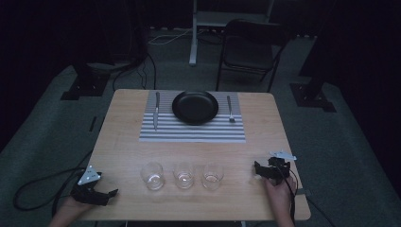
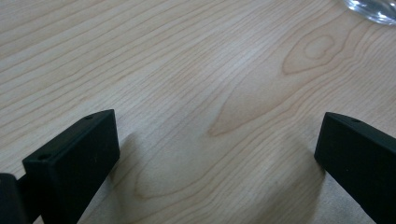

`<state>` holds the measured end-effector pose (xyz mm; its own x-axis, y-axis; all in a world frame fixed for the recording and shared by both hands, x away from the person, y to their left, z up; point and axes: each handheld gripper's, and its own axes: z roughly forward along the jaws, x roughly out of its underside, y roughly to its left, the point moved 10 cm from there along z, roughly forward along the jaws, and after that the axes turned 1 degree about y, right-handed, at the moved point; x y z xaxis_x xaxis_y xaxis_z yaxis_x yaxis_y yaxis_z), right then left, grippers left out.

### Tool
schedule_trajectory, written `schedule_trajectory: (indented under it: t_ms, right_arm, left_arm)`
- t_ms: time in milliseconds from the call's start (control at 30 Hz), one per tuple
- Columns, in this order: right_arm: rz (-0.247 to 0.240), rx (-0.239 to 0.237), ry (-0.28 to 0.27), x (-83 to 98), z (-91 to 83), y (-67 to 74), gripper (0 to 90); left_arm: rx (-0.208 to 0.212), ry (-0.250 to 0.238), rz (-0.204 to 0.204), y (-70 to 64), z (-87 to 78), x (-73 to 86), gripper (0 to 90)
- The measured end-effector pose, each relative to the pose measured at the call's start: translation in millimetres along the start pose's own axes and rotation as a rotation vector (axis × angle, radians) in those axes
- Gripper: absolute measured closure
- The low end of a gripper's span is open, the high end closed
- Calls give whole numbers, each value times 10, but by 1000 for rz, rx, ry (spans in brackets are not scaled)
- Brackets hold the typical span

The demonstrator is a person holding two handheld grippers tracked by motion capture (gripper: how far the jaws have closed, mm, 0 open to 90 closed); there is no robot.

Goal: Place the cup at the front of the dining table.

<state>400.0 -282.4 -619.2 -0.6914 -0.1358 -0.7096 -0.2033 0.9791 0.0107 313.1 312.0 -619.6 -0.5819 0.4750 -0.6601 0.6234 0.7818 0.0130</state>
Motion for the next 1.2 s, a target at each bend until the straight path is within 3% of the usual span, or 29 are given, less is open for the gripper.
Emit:
schedule_trajectory:
  t_ms: [133,267,600,1000,1200]
  right_arm:
    - [0,0,0,-4,5,3,121]
    - [1,0,0,-4,5,3,121]
    - [1,1,1,-2,4,2,121]
    - [2,2,0,-1,3,4,123]
    - [3,4,1,0,1,4,123]
  left_arm:
    - [-21,12,-26,36,10,-13,3]
    - [-22,14,-27,36,9,-12,3]
    - [7,-10,11,-6,-13,16,4]
    - [3,30,10,-31,-38,18,9]
    - [21,-24,5,-116,-127,-90,10]
